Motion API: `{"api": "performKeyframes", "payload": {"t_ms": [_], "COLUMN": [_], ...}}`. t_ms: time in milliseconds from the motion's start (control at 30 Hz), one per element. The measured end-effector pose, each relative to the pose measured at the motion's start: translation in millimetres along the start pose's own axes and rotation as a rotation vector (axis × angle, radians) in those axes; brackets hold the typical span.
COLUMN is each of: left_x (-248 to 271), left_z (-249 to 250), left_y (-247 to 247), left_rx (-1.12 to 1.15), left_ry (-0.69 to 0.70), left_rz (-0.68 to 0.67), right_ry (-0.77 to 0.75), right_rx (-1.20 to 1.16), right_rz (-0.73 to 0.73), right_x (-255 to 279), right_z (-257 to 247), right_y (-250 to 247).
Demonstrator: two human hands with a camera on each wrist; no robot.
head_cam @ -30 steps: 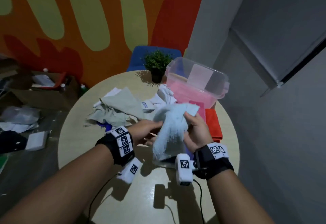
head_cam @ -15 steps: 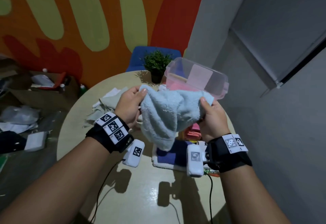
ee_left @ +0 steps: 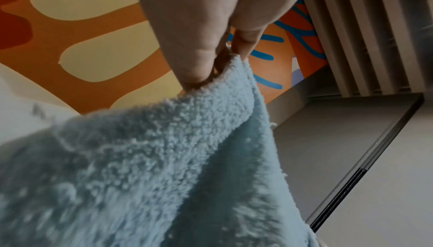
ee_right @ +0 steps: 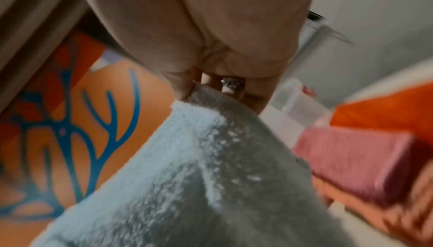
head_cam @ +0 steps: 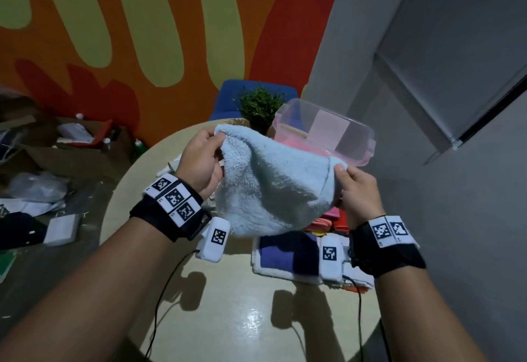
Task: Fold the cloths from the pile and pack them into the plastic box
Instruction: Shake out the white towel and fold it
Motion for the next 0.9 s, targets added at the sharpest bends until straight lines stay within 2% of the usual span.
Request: {"api": "performKeyframes", "payload": {"t_ms": [133,200,233,367,400,533,667,800,900], "left_x": [0,-1,0,1,1,-2,-4,-2,-5], "left_z": [10,13,16,27,29,41,50,58,63], "left_y": [-4,-9,-10,-12,-15,-19,-19,-16,-18], "left_rx": [0.0,0.02,0.018,-0.151,-0.211,-0.445,-0.474,-0.506,-0.559], "left_ry": [0.037,0.056,0.066,0.101,0.115,0.151,0.176,0.204,0.208], "left_rz": [0.051,0.066,0.056,0.012,0.031,0.072,0.086,0.1,0.087], "right_ry": [-0.075,-0.096,-0.105,-0.087,-0.097,-0.215,-0.33,-0.333,-0.305], "right_rx": [0.437,0.526,0.522,0.094,0.086,0.16,0.148,0.054,0.196], "right_rz": [0.166,0.197,0.189,0.017,-0.008,0.093,0.103,-0.038,-0.083], "right_x": [0,-1,-3,-5,-4,-1,0,0,-2], "right_z": [-16,-29,-33,-38,-42,-58,-70,-77,-78], "right_y": [-13,-17,-19,-17,-17,-26,-28,-25,-28]}}
Point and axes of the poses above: each hand's wrist, its own x-axis away from the middle knuckle, its own y-axis out of the palm, z = x × y, the point moved 3 cm from there along -x, towards the middle knuckle, and after that the axes turned 15 degrees about -z, right-handed, at the moved point
